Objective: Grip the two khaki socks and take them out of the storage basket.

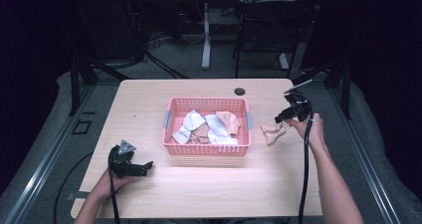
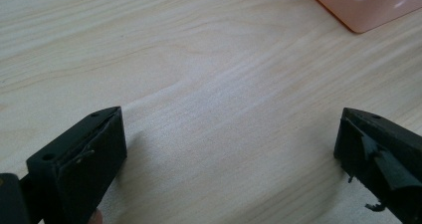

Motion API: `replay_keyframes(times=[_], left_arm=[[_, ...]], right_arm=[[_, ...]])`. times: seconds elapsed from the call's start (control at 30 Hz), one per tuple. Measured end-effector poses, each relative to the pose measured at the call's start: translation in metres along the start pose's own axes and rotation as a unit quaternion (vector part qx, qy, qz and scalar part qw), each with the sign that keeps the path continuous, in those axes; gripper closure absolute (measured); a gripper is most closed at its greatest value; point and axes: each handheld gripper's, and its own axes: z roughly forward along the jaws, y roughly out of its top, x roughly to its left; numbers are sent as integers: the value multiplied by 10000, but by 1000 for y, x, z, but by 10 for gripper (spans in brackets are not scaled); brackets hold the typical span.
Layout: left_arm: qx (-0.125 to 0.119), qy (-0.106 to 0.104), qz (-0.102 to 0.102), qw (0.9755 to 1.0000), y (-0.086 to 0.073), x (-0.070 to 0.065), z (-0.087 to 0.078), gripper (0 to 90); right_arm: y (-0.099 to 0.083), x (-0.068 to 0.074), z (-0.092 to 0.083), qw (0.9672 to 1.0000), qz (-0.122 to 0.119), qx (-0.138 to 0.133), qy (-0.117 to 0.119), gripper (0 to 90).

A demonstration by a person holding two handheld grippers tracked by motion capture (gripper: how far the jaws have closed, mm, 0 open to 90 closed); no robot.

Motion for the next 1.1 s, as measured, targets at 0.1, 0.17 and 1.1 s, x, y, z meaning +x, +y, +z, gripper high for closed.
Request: replay_keyframes(times=[0.1, 0.17, 1.1], left_arm=[[2, 1, 2, 10000, 0, 0, 0, 1], [0, 1, -4, 10000, 0, 0, 0, 1], [0, 1, -1, 10000, 0, 0, 0, 1]], right_arm=[[-2, 1, -6, 9999, 51, -153, 52, 469], [-2, 2, -11, 9996, 33, -268, 61, 387], [42, 109, -32, 9886, -1330, -410, 571, 0]])
